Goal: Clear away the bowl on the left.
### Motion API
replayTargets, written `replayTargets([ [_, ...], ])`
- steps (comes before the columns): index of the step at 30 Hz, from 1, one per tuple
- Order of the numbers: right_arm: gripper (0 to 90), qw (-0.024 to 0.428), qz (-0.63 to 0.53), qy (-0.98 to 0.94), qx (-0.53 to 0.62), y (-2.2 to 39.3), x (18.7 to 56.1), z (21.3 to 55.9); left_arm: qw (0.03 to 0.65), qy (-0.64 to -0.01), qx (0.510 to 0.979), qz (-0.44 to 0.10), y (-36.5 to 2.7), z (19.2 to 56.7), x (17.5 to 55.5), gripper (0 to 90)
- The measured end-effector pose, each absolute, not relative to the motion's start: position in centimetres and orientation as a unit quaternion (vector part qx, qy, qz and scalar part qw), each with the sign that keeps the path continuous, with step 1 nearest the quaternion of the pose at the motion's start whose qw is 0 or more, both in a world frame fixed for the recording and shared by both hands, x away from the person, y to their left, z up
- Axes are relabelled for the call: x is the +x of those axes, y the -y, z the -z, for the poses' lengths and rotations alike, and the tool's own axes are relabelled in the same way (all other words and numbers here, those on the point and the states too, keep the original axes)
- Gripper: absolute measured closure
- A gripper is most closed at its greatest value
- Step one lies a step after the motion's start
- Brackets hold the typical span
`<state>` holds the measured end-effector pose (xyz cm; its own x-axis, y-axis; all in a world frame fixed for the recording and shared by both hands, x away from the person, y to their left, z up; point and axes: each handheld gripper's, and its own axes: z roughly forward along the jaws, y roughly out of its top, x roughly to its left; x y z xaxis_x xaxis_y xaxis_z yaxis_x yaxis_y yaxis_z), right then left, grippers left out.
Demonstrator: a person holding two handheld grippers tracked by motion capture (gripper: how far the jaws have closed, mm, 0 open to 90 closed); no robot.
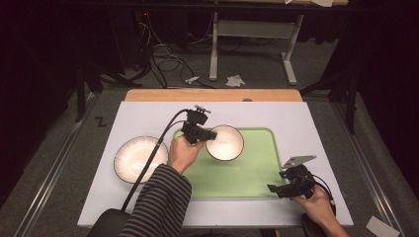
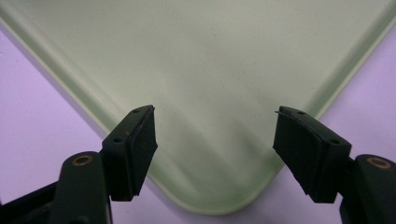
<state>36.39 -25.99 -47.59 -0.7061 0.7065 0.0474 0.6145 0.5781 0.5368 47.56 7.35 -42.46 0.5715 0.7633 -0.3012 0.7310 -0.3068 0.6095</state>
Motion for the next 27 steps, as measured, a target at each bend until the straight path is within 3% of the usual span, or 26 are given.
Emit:
replayTargets([
  [27,31.3,0.082,-0.266,-0.884,0.377,25.9,36.4,47.6,0.327,-0.529,0.783,-0.014,-7.2,47.5,50.9,82.0],
])
